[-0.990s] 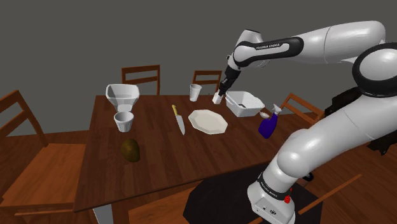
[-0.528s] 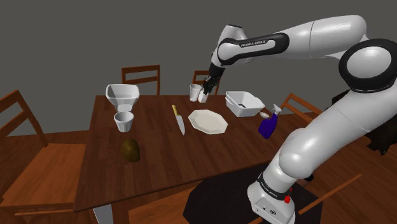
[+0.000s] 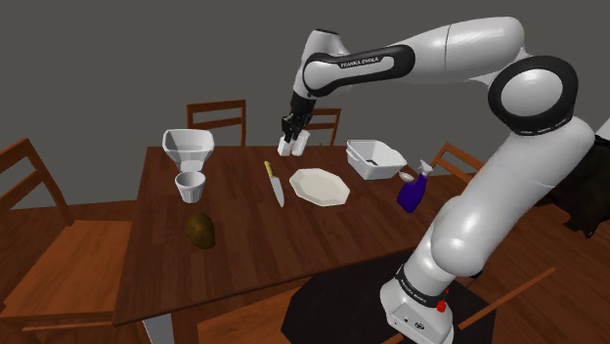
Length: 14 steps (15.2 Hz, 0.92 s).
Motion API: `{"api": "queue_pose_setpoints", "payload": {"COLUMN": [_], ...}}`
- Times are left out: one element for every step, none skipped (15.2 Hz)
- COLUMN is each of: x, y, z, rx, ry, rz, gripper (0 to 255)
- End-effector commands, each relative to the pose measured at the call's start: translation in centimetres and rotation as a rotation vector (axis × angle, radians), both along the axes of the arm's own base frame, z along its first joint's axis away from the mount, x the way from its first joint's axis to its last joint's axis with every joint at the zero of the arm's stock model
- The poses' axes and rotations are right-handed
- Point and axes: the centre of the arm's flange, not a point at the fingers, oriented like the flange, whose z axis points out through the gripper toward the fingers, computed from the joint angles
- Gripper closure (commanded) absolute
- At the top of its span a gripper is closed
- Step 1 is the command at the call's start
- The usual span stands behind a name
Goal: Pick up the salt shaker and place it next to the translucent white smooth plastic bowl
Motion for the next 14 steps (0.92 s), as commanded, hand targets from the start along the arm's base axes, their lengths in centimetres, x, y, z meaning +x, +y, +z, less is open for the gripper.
{"api": "queue_pose_setpoints", "payload": {"x": [1.6, 2.3, 3.1, 3.8, 4.6, 5.3, 6.1, 6.8, 7.5, 8.3, 9.0, 9.8, 10.5, 11.3], "y": [2.4, 3.4, 4.5, 5.6, 6.7, 7.8, 8.9, 10.0, 11.1, 12.2, 13.3, 14.3, 15.4, 16.5], "z": [0.1, 0.1, 0.1, 0.1, 0.1, 0.1, 0.1, 0.1, 0.1, 0.1, 0.1, 0.1, 0.1, 0.1], "rx": [0.001, 0.001, 0.001, 0.001, 0.001, 0.001, 0.001, 0.001, 0.001, 0.001, 0.001, 0.001, 0.001, 0.001], "ry": [0.0, 0.0, 0.0, 0.0, 0.0, 0.0, 0.0, 0.0, 0.0, 0.0, 0.0, 0.0, 0.0, 0.0], "rz": [-0.001, -0.001, -0.001, -0.001, -0.001, -0.001, -0.001, -0.001, -0.001, -0.001, -0.001, -0.001, -0.001, -0.001], "gripper": [255, 255, 255, 255, 255, 255, 255, 255, 255, 255, 255, 255, 255, 255]}}
